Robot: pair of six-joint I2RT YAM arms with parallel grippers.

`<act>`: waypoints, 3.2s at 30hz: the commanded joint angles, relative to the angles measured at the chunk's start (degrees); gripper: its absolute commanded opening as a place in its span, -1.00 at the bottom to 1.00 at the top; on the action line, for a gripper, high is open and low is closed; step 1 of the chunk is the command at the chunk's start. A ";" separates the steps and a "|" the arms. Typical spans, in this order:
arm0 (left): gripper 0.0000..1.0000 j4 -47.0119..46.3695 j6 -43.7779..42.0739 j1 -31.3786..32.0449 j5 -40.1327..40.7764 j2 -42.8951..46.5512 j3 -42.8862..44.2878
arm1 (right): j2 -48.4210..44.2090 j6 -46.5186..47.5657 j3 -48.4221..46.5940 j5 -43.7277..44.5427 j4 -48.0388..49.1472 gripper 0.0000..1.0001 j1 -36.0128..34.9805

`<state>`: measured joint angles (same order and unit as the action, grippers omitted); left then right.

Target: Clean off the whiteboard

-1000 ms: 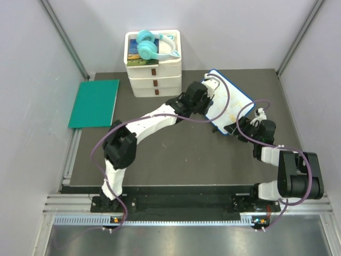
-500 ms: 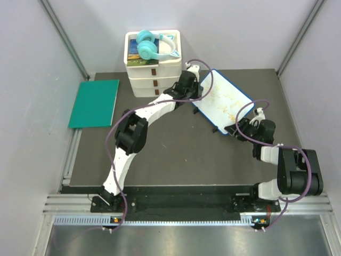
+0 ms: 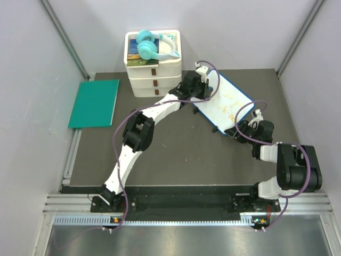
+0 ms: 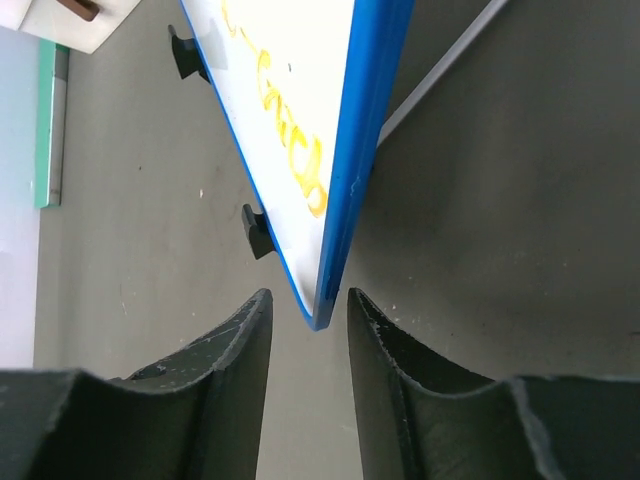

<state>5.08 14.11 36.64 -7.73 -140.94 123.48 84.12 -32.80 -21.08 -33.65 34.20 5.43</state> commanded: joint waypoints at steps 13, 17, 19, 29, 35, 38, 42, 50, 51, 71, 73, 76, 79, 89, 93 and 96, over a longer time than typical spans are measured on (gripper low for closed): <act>-1.00 -0.69 -10.33 0.01 -8.34 -1.44 2.47 | 1.22 -1.04 -2.56 4.03 1.32 -0.56 -0.51; -1.00 -0.51 -10.50 0.97 -12.21 -2.58 2.38 | 1.31 0.01 -3.18 4.55 0.26 -0.96 -1.56; -1.00 -0.25 -10.94 1.32 -13.89 -3.10 2.20 | 1.31 0.19 -3.53 4.91 -0.35 -1.00 -1.91; -1.00 0.71 -15.51 9.57 -18.47 -3.20 -0.70 | 1.23 0.45 -3.53 5.43 -0.53 -1.00 -2.18; -1.00 5.10 -22.27 17.39 -13.82 -4.42 1.31 | 1.14 0.72 -3.79 5.79 -1.06 -1.00 -2.53; -1.00 7.92 -23.43 18.81 -11.08 -6.00 3.69 | 1.14 0.80 -3.88 5.79 -1.06 -1.00 -2.62; -1.00 9.33 -22.72 18.20 -8.10 -7.50 4.66 | 1.14 1.15 -3.88 5.70 -1.32 -1.00 -2.79; -1.00 8.10 -16.67 9.51 -7.65 -6.28 3.26 | 1.14 1.24 -3.88 5.88 -1.50 -1.00 -2.97; -1.00 7.84 -16.31 8.63 -7.83 -5.84 3.00 | 1.05 1.24 -3.88 5.88 -1.41 -1.00 -2.88; -1.00 5.38 -13.50 0.10 -10.01 -7.07 6.77 | 0.87 2.39 -4.40 5.00 -2.81 -1.00 -3.32; -1.00 4.51 -11.04 0.18 -13.96 -6.36 5.46 | 0.70 2.56 -4.93 4.91 -5.10 -1.00 -3.32; -1.00 2.31 -9.81 0.53 -15.30 -4.08 1.42 | 0.79 2.56 -5.28 5.00 -7.21 -1.00 -3.58; -1.00 0.64 -9.63 0.80 -15.30 -1.18 -3.15 | 0.61 3.70 -5.72 5.17 -9.66 -1.00 -4.64; -1.00 2.30 -10.95 0.71 -13.37 4.62 -7.90 | -3.43 7.22 -4.94 10.53 -17.67 -1.00 -13.07; -1.00 0.99 -9.45 0.71 -13.19 5.85 -8.34 | -6.06 6.52 -3.35 12.20 -18.55 -1.00 -14.39; -1.00 -0.33 -7.70 0.80 -13.89 6.03 -7.64 | -6.33 6.60 -3.44 13.34 -19.16 -1.00 -15.27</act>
<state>5.21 3.92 36.16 -19.59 -138.56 115.92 78.87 -29.71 -25.76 -19.31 20.84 -7.11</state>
